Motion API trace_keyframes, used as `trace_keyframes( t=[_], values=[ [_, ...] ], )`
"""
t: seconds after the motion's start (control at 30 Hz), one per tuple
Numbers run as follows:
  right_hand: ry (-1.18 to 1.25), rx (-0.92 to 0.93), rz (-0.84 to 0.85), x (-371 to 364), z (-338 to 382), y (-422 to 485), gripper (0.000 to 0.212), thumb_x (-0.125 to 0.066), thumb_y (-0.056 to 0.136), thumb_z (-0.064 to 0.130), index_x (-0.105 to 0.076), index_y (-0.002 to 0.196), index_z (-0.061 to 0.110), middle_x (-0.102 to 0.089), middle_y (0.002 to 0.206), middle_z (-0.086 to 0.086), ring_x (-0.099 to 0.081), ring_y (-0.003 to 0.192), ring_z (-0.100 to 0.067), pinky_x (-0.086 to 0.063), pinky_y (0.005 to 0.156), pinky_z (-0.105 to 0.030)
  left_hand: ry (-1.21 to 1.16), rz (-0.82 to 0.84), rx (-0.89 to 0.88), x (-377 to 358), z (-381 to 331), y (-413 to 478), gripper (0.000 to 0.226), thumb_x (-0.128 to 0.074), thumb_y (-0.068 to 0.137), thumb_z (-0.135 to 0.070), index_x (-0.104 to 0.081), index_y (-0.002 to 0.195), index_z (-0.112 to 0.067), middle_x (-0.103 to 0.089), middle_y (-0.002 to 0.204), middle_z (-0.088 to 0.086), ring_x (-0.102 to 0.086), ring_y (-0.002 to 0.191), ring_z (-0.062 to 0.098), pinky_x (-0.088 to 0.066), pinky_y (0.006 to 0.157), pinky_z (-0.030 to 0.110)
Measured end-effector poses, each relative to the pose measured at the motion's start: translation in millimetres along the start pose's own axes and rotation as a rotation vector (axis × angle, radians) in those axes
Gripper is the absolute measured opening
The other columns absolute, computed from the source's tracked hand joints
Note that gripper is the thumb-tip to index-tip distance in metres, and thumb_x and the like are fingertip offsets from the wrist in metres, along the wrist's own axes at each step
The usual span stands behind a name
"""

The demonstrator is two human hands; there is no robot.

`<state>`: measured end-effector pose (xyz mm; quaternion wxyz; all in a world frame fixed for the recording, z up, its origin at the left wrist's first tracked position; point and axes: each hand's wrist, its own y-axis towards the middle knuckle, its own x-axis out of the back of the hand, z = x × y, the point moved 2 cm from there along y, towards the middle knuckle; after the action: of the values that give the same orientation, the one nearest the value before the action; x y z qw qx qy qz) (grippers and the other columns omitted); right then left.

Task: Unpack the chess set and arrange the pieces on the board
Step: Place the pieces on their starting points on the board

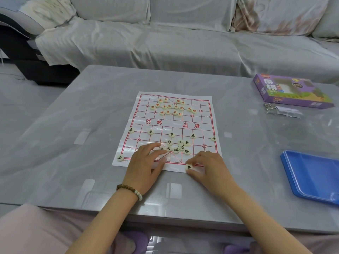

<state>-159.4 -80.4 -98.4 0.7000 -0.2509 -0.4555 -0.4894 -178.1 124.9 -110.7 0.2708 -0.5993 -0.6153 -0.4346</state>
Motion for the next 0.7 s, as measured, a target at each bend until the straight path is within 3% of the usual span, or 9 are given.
trace_keyframes(
  t=[0.1, 0.17, 0.27, 0.37, 0.7],
  values=[
    [0.010, -0.003, -0.042, -6, 10, 2, 0.028, -0.064, 0.084, 0.041, -0.063, 0.109, 0.029, -0.058, 0.096, 0.013, -0.050, 0.095, -0.008, -0.025, 0.086, -0.019, 0.079, 0.131, -0.012, -4, 4, -13, 0.057, -0.017, 0.087, -0.063, -0.044, 0.132, -0.040, -0.022, 0.151, -0.011, -0.015, 0.140, 0.014, -0.009, 0.110, 0.029],
    [0.034, -0.015, -0.065, -8, 11, 1, 0.030, -0.067, 0.082, 0.042, -0.063, 0.109, 0.030, -0.055, 0.094, 0.016, -0.051, 0.093, -0.008, -0.025, 0.085, -0.019, 0.113, 0.171, -0.050, -6, 5, -22, 0.064, -0.004, 0.085, -0.067, -0.035, 0.136, -0.044, -0.005, 0.154, -0.017, -0.001, 0.141, 0.011, 0.001, 0.111, 0.029],
    [0.090, -0.046, -0.081, -9, 5, -2, 0.026, -0.069, 0.080, 0.039, -0.066, 0.105, 0.030, -0.060, 0.095, 0.015, -0.054, 0.093, -0.007, -0.033, 0.089, -0.024, 0.137, 0.196, -0.071, -6, 5, -31, 0.063, -0.001, 0.086, -0.067, -0.027, 0.139, -0.047, 0.009, 0.152, -0.021, 0.010, 0.140, 0.006, 0.008, 0.111, 0.028],
    [0.146, -0.073, -0.095, -9, 1, -3, 0.018, -0.071, 0.080, 0.034, -0.069, 0.098, 0.030, -0.063, 0.093, 0.014, -0.056, 0.090, -0.006, -0.041, 0.090, -0.030, 0.136, 0.197, -0.051, -6, 4, -32, 0.061, -0.001, 0.086, -0.066, -0.023, 0.140, -0.048, 0.014, 0.150, -0.022, 0.017, 0.137, 0.001, 0.012, 0.110, 0.026],
    [0.108, -0.113, -0.155, -15, 9, 4, 0.015, -0.071, 0.079, 0.036, -0.067, 0.090, 0.028, -0.060, 0.083, 0.011, -0.054, 0.081, -0.010, -0.039, 0.085, -0.030, 0.142, 0.252, -0.038, -3, -1, -32, 0.060, 0.004, 0.083, -0.064, -0.007, 0.141, -0.051, 0.026, 0.144, -0.026, 0.034, 0.129, -0.005, 0.027, 0.104, 0.019]
  ],
)
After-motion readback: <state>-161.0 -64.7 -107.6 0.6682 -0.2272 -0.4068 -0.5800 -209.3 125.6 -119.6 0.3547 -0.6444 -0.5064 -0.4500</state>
